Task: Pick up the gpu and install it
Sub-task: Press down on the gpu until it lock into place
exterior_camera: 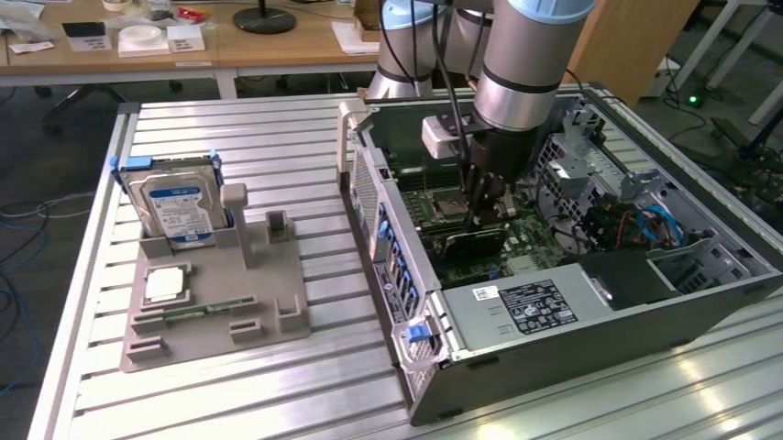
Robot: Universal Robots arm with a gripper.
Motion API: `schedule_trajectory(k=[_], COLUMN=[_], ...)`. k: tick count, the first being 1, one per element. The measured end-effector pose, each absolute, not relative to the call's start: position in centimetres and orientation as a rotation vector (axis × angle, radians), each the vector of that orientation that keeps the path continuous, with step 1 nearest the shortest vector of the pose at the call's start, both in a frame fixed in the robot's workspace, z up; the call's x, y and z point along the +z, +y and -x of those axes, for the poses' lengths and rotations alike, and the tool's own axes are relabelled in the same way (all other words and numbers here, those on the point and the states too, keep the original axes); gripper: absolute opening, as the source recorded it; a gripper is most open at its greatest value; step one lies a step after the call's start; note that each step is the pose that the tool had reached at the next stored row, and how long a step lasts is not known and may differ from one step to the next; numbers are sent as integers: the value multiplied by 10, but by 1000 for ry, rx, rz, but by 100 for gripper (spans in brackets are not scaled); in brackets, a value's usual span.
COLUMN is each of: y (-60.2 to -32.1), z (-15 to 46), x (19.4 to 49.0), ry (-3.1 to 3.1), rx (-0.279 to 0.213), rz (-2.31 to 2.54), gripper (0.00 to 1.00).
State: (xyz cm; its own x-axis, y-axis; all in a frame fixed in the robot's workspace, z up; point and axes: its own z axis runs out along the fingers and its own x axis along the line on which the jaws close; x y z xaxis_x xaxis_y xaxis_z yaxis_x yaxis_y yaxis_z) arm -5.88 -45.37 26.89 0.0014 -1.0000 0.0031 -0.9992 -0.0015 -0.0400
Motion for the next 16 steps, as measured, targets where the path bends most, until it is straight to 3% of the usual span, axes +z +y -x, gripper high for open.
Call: schedule_trajectory(k=[16], y=[-454], z=[59], x=[265], ry=[2201], rx=[-47], rz=[2204], gripper=[11])
